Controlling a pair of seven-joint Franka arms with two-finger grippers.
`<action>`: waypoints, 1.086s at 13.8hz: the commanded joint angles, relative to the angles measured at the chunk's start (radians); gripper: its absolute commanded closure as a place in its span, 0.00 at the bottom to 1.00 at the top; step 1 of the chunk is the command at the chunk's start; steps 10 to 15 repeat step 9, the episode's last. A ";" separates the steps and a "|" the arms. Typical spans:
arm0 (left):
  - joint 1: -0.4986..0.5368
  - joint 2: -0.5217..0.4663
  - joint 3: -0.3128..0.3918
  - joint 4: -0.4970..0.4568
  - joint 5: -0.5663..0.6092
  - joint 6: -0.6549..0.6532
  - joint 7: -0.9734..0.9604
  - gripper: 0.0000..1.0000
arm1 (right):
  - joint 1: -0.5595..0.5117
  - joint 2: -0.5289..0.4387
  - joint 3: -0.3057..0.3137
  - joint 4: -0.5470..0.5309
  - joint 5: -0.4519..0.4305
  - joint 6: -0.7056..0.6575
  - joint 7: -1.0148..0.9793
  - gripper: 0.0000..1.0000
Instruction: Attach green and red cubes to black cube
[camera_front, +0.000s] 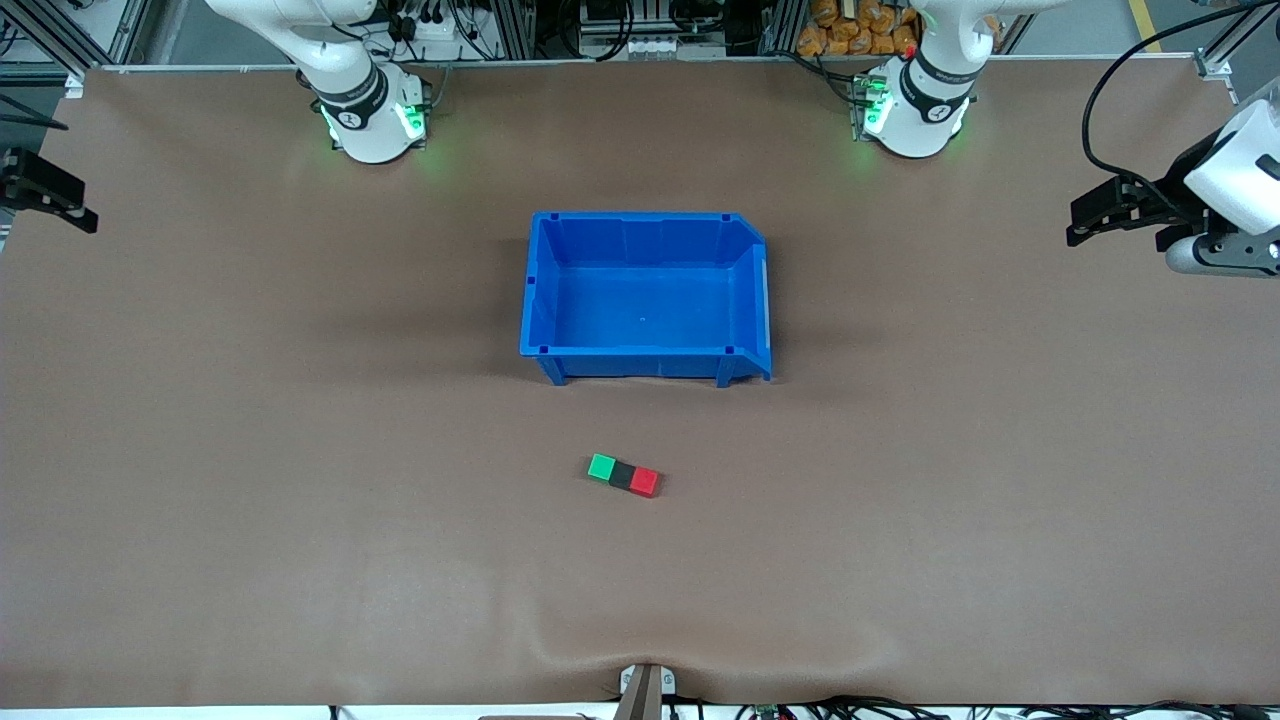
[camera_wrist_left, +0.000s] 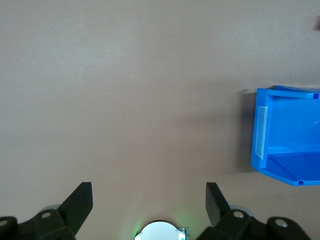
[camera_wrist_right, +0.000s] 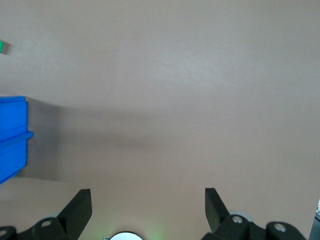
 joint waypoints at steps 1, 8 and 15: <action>0.003 0.002 -0.003 0.020 0.002 -0.016 0.018 0.00 | 0.018 -0.030 -0.021 -0.032 0.000 0.020 -0.004 0.00; 0.003 0.003 -0.003 0.020 0.001 -0.016 0.018 0.00 | 0.014 -0.021 -0.019 0.011 0.008 0.018 -0.004 0.00; 0.003 0.003 -0.003 0.020 -0.001 -0.016 0.018 0.00 | 0.014 -0.021 -0.019 0.011 0.008 0.018 -0.006 0.00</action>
